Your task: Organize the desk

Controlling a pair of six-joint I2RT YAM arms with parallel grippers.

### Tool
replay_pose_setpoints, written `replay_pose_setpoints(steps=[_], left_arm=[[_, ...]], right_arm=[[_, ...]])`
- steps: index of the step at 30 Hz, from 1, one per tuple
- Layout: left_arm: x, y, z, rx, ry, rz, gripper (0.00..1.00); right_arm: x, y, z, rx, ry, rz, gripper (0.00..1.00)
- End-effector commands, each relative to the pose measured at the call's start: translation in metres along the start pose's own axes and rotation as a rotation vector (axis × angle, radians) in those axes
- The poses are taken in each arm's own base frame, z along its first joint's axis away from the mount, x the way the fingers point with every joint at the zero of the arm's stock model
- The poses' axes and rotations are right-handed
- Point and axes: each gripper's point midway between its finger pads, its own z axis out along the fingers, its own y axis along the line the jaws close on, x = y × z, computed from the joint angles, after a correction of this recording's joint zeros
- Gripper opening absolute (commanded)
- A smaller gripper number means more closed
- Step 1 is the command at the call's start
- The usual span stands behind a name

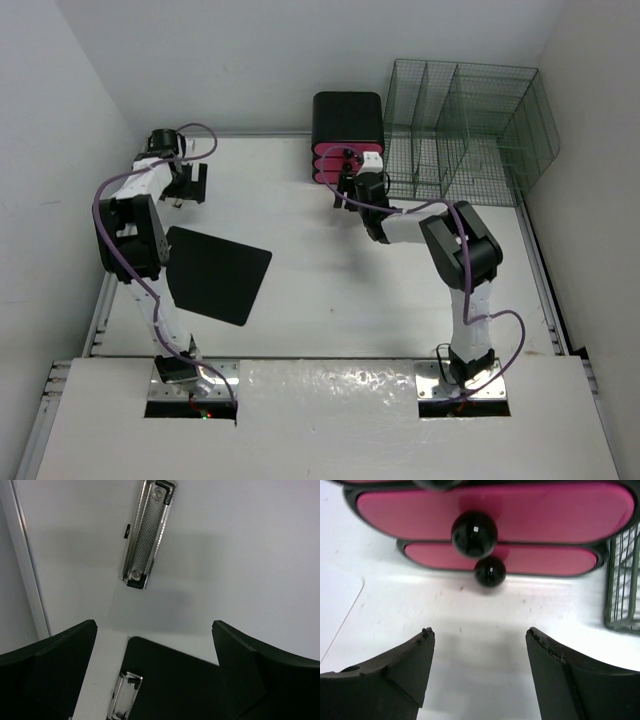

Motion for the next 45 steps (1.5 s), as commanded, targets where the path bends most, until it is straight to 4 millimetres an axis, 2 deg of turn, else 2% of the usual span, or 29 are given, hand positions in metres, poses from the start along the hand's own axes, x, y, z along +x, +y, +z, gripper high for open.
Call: replay_pose_setpoints(steps=[1,2,3,4,5,6,7,9,11,15,18,19,23,26,27,29,32,33,34,35,39,42,43,45], left_arm=[[-0.012,0.017,0.008,-0.057,-0.002,-0.042,0.98],[-0.022,0.018,0.009,-0.055,-0.017,-0.050,0.96],[-0.025,0.016,0.014,-0.050,-0.011,-0.058,0.95],[-0.016,0.013,0.029,-0.038,0.041,-0.060,0.94],[-0.034,0.013,0.027,-0.025,0.008,-0.080,0.93],[-0.032,0.011,0.031,-0.008,0.031,-0.090,0.93],[-0.040,0.011,0.039,0.006,0.023,-0.104,0.92],[-0.043,0.015,0.046,0.000,0.023,-0.124,0.91],[-0.043,0.021,0.056,-0.015,0.031,-0.133,0.90],[-0.028,0.023,0.075,0.006,0.077,-0.140,0.86],[-0.021,0.018,0.080,0.042,0.094,-0.136,0.76],[-0.018,0.013,0.082,0.069,0.102,-0.137,0.69],[-0.007,0.000,0.077,0.149,0.120,-0.128,0.56],[0.001,0.001,0.083,0.162,0.132,-0.127,0.43],[0.002,0.002,0.085,0.164,0.133,-0.125,0.36],[0.006,0.003,0.091,0.171,0.144,-0.121,0.31],[0.008,0.005,0.097,0.169,0.139,-0.091,0.13],[0.011,0.005,0.100,0.170,0.142,-0.074,0.05],[0.011,0.006,0.102,0.169,0.134,-0.067,0.00],[0.013,0.004,0.103,0.172,0.137,-0.059,0.00],[0.017,0.004,0.102,0.184,0.133,-0.019,0.00],[0.009,0.002,0.087,0.200,0.093,0.001,0.00],[-0.005,0.007,0.073,0.188,0.044,0.008,0.00],[-0.007,0.011,0.063,0.164,0.021,0.023,0.00]], right_arm=[[-0.025,0.020,-0.018,-0.104,-0.052,0.055,0.71],[-0.019,0.019,-0.022,-0.113,-0.035,0.040,0.70],[-0.018,0.022,-0.025,-0.137,-0.025,0.031,0.69],[-0.020,0.023,-0.030,-0.142,-0.023,0.025,0.69],[-0.013,0.020,-0.034,-0.142,-0.006,0.024,0.68],[-0.013,0.020,-0.038,-0.145,-0.009,0.030,0.68],[-0.011,0.018,-0.044,-0.148,-0.008,0.036,0.68],[-0.014,0.021,-0.049,-0.166,-0.019,0.043,0.67],[-0.017,0.023,-0.055,-0.185,-0.019,0.047,0.67],[-0.021,0.026,-0.062,-0.201,-0.016,0.048,0.67],[-0.022,0.026,-0.065,-0.201,-0.021,0.052,0.67],[-0.023,0.025,-0.066,-0.200,-0.021,0.052,0.67],[-0.028,0.026,-0.066,-0.198,-0.030,0.057,0.67],[-0.030,0.025,-0.065,-0.192,-0.027,0.055,0.67],[-0.032,0.026,-0.065,-0.191,-0.030,0.055,0.67],[-0.033,0.025,-0.066,-0.188,-0.031,0.047,0.67],[-0.034,0.022,-0.068,-0.174,-0.034,0.039,0.67],[-0.031,0.020,-0.068,-0.169,-0.030,0.030,0.67],[-0.030,0.018,-0.068,-0.163,-0.026,0.024,0.67],[-0.029,0.016,-0.068,-0.152,-0.027,0.023,0.67],[-0.027,0.014,-0.069,-0.143,-0.023,0.026,0.68],[-0.028,0.016,-0.068,-0.147,-0.023,0.031,0.67],[-0.026,0.015,-0.068,-0.145,-0.016,0.030,0.67],[-0.028,0.017,-0.067,-0.149,-0.014,0.028,0.67]])
